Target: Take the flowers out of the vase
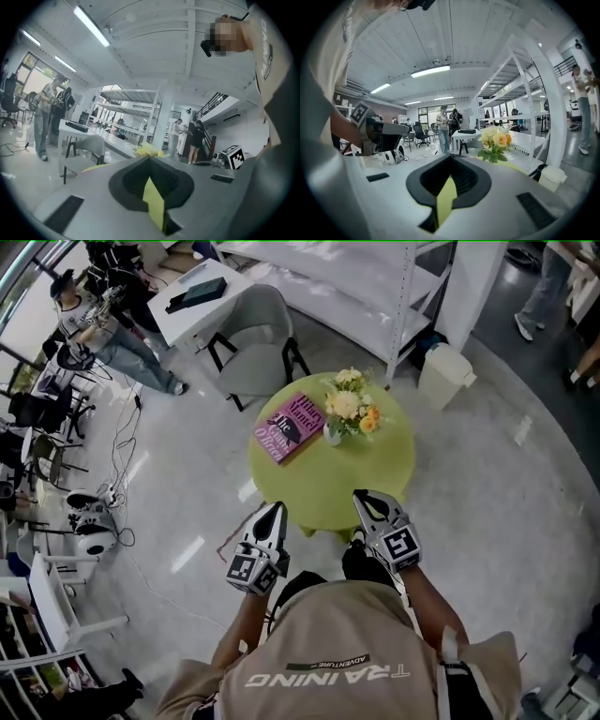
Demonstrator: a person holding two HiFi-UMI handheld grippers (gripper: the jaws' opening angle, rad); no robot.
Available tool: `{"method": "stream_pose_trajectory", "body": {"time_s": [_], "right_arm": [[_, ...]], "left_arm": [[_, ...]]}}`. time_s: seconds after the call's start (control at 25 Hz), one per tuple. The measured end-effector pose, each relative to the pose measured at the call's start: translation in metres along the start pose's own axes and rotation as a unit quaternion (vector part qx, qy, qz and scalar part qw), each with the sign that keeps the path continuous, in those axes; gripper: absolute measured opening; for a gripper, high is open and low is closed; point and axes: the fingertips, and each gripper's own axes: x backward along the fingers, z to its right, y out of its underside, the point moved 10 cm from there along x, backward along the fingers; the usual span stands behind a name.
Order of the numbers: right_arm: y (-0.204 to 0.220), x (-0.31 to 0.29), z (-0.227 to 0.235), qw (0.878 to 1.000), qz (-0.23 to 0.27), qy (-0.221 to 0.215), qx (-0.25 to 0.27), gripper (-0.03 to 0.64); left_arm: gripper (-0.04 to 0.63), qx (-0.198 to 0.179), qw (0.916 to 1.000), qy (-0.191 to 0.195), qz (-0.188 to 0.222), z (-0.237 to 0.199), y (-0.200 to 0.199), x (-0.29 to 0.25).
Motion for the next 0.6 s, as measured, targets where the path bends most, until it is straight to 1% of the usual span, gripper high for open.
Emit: {"method": "stream_pose_trajectory", "body": {"time_s": [0.08, 0.24, 0.36, 0.6], "right_arm": [[0.002, -0.014, 0.018, 1.0, 0.0, 0.002, -0.001, 0.0], [0.008, -0.039, 0.04, 1.0, -0.018, 0.011, 0.003, 0.0], [0.007, -0.053, 0.049, 1.0, -0.017, 0.01, 0.008, 0.0], [0.009, -0.073, 0.05, 0.999, -0.026, 0.022, -0.007, 0.0]], "left_arm": [[0.009, -0.013, 0.9999, -0.009, -0.001, -0.001, -0.006, -0.016], [0.009, -0.048, 0.9986, -0.006, -0.018, -0.002, -0.011, -0.043], [0.009, -0.046, 0.9986, -0.007, -0.025, -0.009, -0.007, -0.061], [0.009, -0.038, 0.9985, -0.009, -0.038, -0.038, 0.006, -0.079]]}}
